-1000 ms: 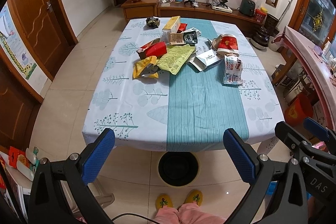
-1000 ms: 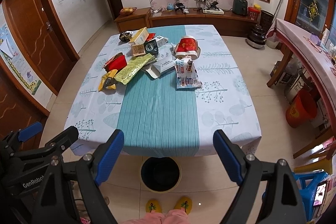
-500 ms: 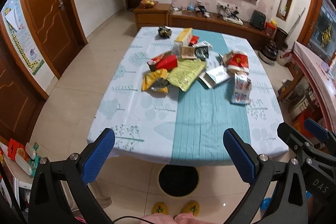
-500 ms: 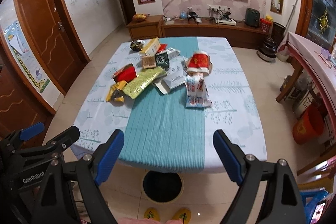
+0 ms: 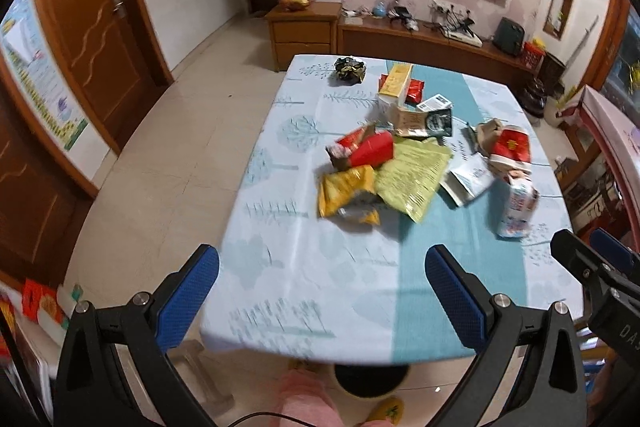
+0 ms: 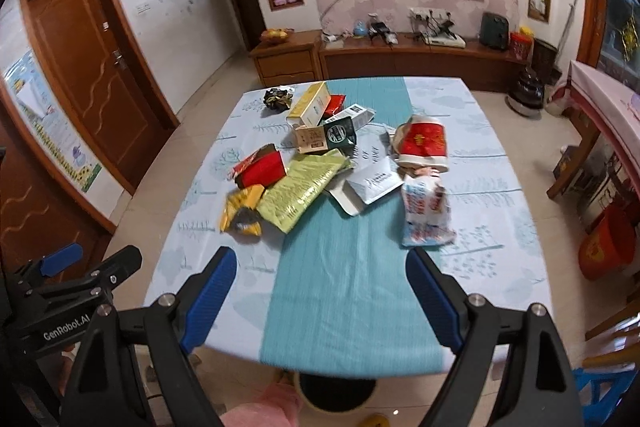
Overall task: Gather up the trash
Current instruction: 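Move both tools forward toward the pile of wrappers, then grasp the yellow snack wrapper with the left tool while the right tool grasps the yellow-green packet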
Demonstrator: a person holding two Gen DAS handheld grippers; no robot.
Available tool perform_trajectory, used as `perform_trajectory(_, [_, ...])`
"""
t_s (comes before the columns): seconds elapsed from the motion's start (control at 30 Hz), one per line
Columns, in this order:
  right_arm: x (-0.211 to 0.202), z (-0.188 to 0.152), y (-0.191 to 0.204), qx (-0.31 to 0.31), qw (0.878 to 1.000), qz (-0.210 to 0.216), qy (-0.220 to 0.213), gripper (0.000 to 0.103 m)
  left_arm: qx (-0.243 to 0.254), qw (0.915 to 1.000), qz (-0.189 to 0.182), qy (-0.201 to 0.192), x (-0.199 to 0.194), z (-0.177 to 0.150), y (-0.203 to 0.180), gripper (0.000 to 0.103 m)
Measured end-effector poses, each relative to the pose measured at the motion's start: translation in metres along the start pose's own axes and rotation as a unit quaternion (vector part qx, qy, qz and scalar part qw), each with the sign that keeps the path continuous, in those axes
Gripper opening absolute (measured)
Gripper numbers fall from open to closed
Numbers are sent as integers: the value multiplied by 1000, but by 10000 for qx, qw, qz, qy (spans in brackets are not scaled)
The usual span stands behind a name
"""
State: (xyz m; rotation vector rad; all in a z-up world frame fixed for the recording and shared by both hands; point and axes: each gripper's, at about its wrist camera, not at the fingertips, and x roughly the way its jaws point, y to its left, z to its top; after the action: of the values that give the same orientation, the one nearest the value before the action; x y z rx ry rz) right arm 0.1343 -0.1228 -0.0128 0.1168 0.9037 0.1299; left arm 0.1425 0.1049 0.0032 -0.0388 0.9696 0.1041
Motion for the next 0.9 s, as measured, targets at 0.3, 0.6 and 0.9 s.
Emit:
perform_trajectory(0.3, [90,23,27,509,9959,-200,719,80,823,9878,-883,983,112,52,21,102])
perform_trajectory(0.6, [178,31,14,1560,9770,-90,1454,78,1797,9704,-990,1271,208,61,-4,94])
perform_trajectory(0.9, [234,32,7,2225,9568,171,1864,70,2311,9523,-1302,1508,246,57,-18,92])
